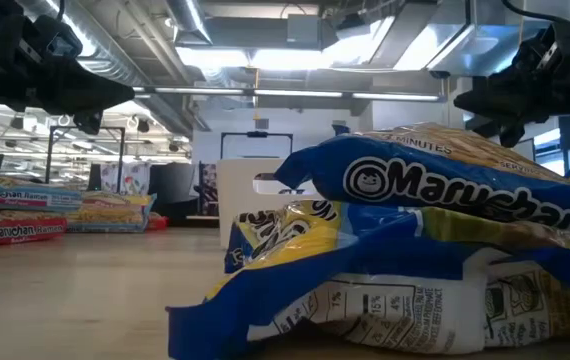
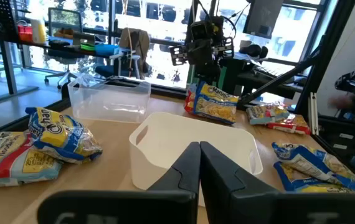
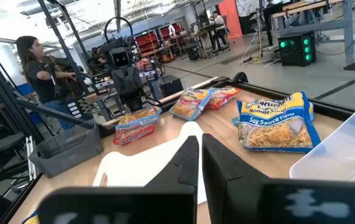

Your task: Sort Maruchan noodles

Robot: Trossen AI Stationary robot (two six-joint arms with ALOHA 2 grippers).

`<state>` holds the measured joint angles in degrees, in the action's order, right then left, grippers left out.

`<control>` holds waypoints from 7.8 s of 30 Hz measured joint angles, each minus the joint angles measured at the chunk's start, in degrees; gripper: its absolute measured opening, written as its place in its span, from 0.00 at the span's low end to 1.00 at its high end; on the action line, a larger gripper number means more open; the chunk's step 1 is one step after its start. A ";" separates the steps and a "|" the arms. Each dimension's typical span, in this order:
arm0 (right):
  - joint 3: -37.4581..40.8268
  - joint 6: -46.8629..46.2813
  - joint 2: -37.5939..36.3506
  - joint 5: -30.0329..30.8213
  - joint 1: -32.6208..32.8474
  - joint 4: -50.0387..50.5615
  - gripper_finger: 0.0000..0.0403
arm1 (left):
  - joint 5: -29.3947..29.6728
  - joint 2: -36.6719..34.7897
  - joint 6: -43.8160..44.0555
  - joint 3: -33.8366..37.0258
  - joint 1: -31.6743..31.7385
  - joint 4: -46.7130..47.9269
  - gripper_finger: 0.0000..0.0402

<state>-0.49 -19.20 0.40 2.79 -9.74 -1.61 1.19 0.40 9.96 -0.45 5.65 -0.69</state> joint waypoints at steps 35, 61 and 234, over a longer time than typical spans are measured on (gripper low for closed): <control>0.02 -0.02 -0.01 0.00 0.00 -0.02 0.00 | 0.00 0.00 0.00 0.02 0.00 0.00 0.01; 0.06 -6.20 1.08 1.25 -0.02 -2.62 0.00 | 6.57 -0.02 4.90 0.04 0.00 -14.19 0.01; -39.71 17.12 70.67 -28.43 -3.37 31.81 0.00 | 11.17 31.97 4.90 -5.16 -0.79 -34.90 0.01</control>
<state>-40.20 -2.08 71.08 -25.64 -13.10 30.20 12.36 32.37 14.85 -5.61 4.86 -35.58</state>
